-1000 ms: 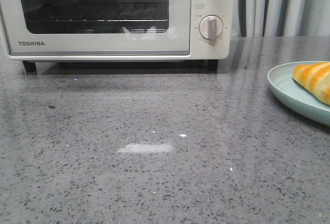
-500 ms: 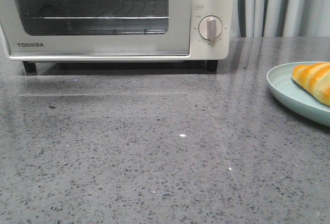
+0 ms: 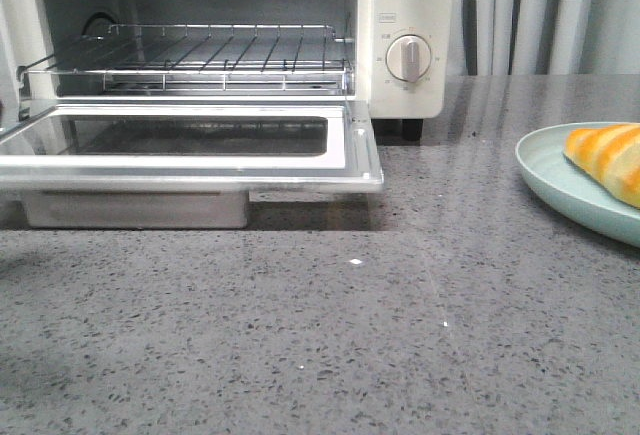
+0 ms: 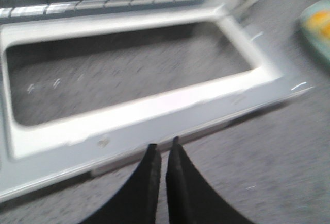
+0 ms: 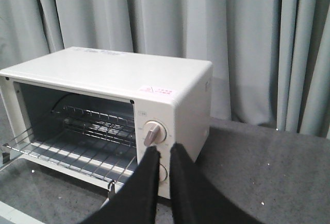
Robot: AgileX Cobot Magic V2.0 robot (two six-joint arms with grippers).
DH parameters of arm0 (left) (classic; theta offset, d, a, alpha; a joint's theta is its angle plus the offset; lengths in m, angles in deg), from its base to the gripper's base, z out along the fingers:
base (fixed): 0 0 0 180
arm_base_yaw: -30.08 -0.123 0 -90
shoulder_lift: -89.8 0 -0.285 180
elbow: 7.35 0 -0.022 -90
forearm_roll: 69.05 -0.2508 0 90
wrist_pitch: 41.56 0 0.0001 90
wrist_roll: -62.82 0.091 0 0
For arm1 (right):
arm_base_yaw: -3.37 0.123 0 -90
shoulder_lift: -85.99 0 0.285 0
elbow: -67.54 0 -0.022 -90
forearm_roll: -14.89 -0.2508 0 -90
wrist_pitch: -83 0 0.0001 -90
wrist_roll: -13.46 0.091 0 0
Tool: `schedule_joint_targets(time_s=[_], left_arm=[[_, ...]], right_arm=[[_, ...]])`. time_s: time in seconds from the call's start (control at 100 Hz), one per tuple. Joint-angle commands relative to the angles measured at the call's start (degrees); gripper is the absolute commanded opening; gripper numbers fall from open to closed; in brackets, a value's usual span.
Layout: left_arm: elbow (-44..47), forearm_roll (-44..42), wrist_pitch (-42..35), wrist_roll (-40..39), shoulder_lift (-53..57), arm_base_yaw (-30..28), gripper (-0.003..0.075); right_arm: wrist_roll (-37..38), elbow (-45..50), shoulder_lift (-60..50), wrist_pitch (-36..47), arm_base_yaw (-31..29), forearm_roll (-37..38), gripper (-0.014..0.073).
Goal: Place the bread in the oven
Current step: 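Move the right gripper above the bread roll on the blue plate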
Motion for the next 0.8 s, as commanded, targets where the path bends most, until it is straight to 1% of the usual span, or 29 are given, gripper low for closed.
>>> schedule_joint_targets(time_s=[0.0,0.08,0.14,0.23,0.3,0.59,0.79], left_arm=[[-1.2,3.0,-2.8,-0.3,7.7,2.4,-0.002],[-2.1,3.8,-2.8,-0.3,13.2,3.1,-0.002],[-3.2,4.0,-1.7,-0.3,15.9,3.1,-0.002],[-5.3,3.9,-0.1,-0.3,17.5,3.1,-0.002],[-7.2,3.0,0.6,-0.3,17.4,3.1,-0.002],[-14.9,-0.2,2.1,-0.3,17.4,3.1,-0.002],[-18.1,-1.7,2.5,-0.3,17.4,3.1,-0.002]], right_arm=[[-0.3,-1.9,-0.8,1.6,0.1,-0.1,0.0024],[-0.3,-1.9,-1.1,-0.6,0.1,-0.1,0.0024],[-0.3,-1.9,-1.1,-3.8,0.1,-0.1,0.0024],[-0.3,-1.9,-0.9,-8.9,0.1,-0.7,0.0024],[-0.3,-1.9,-0.5,-11.4,0.1,-0.8,0.0024],[-0.3,-1.9,1.0,-14.7,0.1,-0.9,0.0027],[-0.3,-1.9,6.3,-17.2,0.1,-1.0,0.0029]])
